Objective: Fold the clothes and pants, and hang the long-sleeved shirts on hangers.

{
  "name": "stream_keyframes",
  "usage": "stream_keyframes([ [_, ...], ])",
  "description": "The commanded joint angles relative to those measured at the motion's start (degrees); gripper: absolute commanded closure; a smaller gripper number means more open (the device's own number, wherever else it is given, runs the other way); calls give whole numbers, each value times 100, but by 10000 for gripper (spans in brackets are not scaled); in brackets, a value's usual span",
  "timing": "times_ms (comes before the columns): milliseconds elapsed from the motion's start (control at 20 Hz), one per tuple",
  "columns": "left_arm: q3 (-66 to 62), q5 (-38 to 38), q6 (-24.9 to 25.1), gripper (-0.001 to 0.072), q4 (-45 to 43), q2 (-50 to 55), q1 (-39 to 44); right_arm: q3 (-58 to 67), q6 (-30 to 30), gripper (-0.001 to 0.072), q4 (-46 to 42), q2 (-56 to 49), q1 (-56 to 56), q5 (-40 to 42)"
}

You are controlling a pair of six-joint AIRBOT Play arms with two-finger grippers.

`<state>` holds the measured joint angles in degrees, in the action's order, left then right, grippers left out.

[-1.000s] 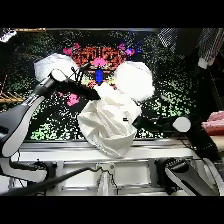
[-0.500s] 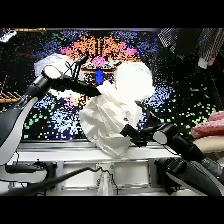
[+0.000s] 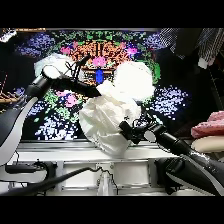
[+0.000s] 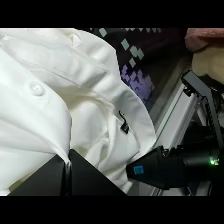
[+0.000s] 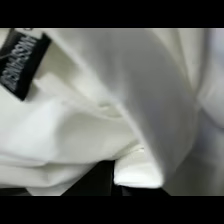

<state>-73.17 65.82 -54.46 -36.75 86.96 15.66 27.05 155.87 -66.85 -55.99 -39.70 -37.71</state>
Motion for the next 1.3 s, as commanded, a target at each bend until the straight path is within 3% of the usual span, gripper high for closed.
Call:
stream_keyframes([
  [0,-4,-197,7,694,44,-22,-127,225,-1054,682,-203,201,-9,155],
  [50,-4,-426,61,695,42,-81,-192,407,-1751,682,-411,328,2,173],
  [200,-4,-1582,238,696,385,-584,-396,1386,-4734,684,-905,485,474,260],
  [300,-4,-2483,275,696,909,-1143,-511,2247,-6651,685,-905,474,933,909],
  [450,-4,-3838,417,696,1235,-2164,-542,3768,-8207,687,-901,188,1412,2492],
  [550,-4,-4651,468,696,1228,-2872,-487,4946,-8671,687,-885,-223,1412,3040],
  [700,-4,-5530,761,696,876,-3891,-232,6981,-9326,687,-885,-1064,942,2863],
  [800,-4,-5709,748,696,247,-4404,20,8107,-9761,687,-879,-1639,616,2577],
  [950,116,-5663,734,697,-61,-4677,223,9036,-9853,687,-629,-2282,468,1818],
  [1050,435,-5576,734,697,-192,-4688,210,8931,-9849,687,-358,-2385,518,968],
  [1150,1038,-5574,704,697,-227,-4690,131,8706,-9833,687,-365,-2417,601,-669],
  [1250,1801,-5569,372,697,-227,-4699,35,8421,-9836,687,-542,-2417,745,-2291],
])
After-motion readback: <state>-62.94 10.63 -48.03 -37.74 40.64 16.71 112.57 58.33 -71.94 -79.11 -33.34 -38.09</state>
